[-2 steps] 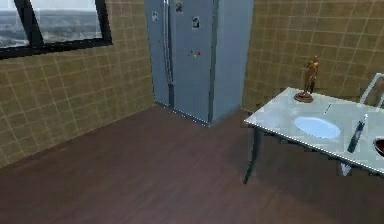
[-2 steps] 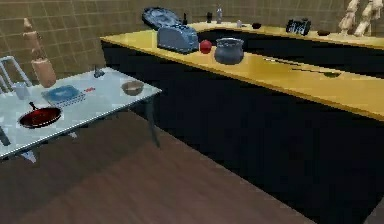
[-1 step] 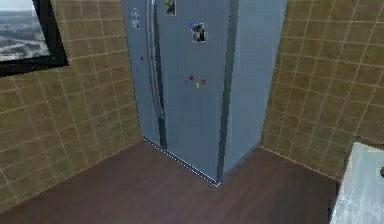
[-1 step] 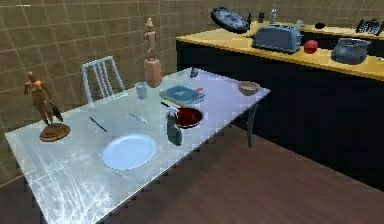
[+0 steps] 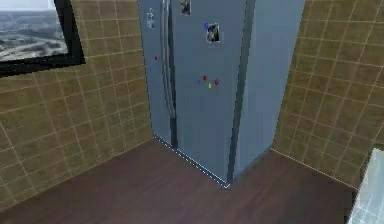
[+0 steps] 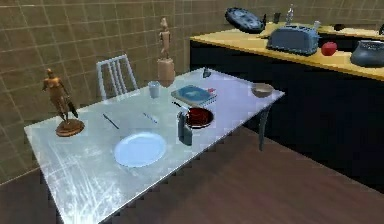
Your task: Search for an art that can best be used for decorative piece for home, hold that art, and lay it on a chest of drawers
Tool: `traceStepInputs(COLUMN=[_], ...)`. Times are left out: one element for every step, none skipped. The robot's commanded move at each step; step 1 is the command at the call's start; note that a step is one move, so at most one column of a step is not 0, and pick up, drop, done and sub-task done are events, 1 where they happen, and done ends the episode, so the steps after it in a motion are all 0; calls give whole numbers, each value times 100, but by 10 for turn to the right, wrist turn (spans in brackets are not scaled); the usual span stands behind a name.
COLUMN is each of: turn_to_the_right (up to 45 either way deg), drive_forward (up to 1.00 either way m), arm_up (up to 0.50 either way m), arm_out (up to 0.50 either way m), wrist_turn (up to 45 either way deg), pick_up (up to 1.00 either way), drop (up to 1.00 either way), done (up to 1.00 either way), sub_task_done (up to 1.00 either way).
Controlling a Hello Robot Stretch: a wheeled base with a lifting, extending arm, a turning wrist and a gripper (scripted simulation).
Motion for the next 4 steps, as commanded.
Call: traceStepInputs(turn_to_the_right=[0,-240,450,120], drive_forward=[20,0,0,0], arm_up=[0,0,0,0], arm_out=[0,0,0,0], wrist_turn=[0,0,0,0], pick_up=[0,0,0,0], drop=[0,0,0,0], done=[0,0,0,0], sub_task_done=[0,0,0,0])
